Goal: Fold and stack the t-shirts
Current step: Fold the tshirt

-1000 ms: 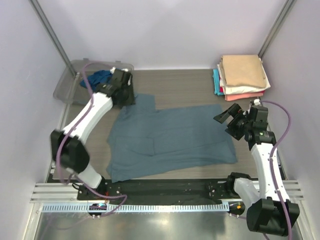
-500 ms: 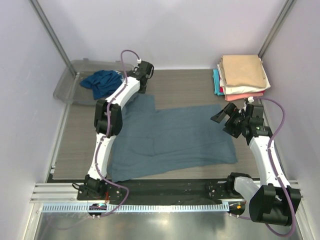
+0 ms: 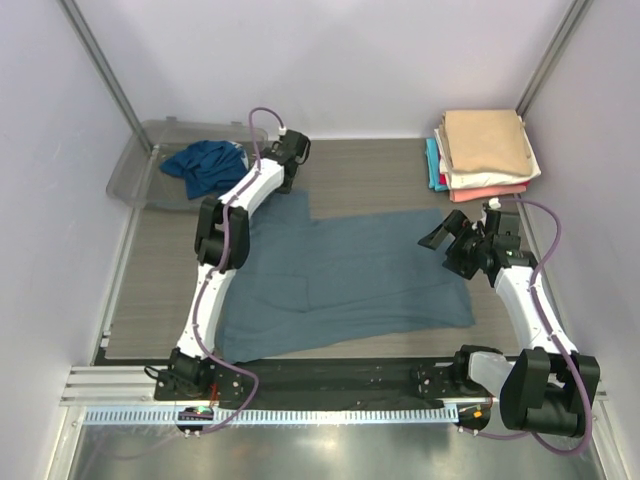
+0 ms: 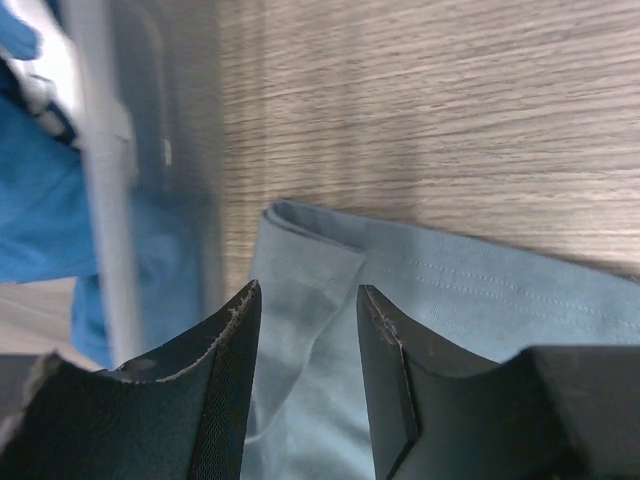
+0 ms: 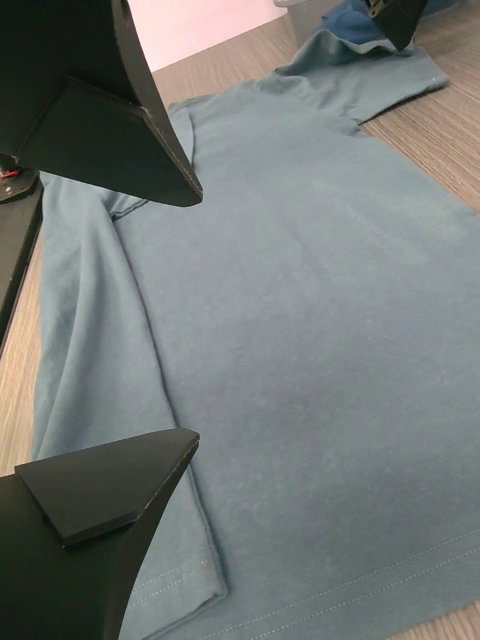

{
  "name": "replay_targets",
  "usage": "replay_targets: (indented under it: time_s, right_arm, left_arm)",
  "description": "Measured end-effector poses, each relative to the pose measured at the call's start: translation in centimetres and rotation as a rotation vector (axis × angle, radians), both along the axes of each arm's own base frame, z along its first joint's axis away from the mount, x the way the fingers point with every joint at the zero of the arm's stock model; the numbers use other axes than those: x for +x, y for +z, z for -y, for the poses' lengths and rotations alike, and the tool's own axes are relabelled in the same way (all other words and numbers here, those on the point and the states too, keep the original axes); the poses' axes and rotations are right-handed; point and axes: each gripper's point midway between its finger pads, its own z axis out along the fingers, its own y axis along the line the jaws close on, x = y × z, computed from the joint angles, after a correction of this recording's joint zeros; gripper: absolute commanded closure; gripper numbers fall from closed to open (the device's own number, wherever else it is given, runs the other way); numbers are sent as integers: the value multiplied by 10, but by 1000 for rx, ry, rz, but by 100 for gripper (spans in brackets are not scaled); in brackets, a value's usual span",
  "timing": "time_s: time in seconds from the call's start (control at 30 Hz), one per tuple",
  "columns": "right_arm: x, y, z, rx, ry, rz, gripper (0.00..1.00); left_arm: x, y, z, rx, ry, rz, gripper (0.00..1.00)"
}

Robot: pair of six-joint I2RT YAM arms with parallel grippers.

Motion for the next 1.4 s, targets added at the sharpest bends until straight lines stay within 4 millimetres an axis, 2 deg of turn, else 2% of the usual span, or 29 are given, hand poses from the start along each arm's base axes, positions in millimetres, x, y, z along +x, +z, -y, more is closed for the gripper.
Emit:
replay_targets:
  time_s: [0.17, 0.27, 0.33, 0.37, 0.43, 0.47, 0.53, 0.77, 0.87, 0.93, 1.1, 1.2, 1.27, 1.4]
  right_arm:
    - [3, -4, 0, 1, 2, -5, 0]
    - [3, -6, -1, 1, 5, -7, 0]
    - [3, -7, -1, 1, 5, -10, 0]
    - [3, -8, -1, 2, 6, -11, 0]
    - [3, -11, -1, 2, 6, -17, 0]
    - [3, -13, -1, 2, 6, -23, 0]
    - [3, -16, -1, 4, 6, -33, 0]
    - [7, -22, -1, 3, 5, -44, 0]
    - [14, -23, 1, -10, -3, -60, 1]
    - [27, -19, 4, -21, -11, -59, 0]
    - [68, 1, 12, -82, -26, -16, 1]
    - [94, 11, 16, -157, -26, 5, 6]
    - [117, 17, 23, -213, -34, 13, 13]
    - [158, 7, 38, -314, -63, -5, 20]
  left_arm:
    - [1, -18, 0, 8, 1, -20, 56]
    - [4, -18, -1, 7, 4, -11, 58]
    - [8, -19, -2, 3, 8, -4, 63]
    - [10, -19, -3, -2, 11, 0, 72]
    - [14, -19, -6, -10, 21, 5, 83]
    - [15, -20, -7, -10, 20, 3, 93]
    - [15, -22, -10, -11, 24, 0, 100]
    - [14, -21, -9, -37, 34, -5, 100]
    - [8, -14, -5, -80, 42, -13, 100]
    - [1, -2, 0, -118, 48, -16, 100]
    - [-41, 47, 6, -216, 55, -19, 100]
    - [-75, 78, 11, -284, 38, -26, 100]
    - [-94, 94, 13, -324, 25, -34, 100]
    - [-127, 104, 14, -370, 4, -67, 100]
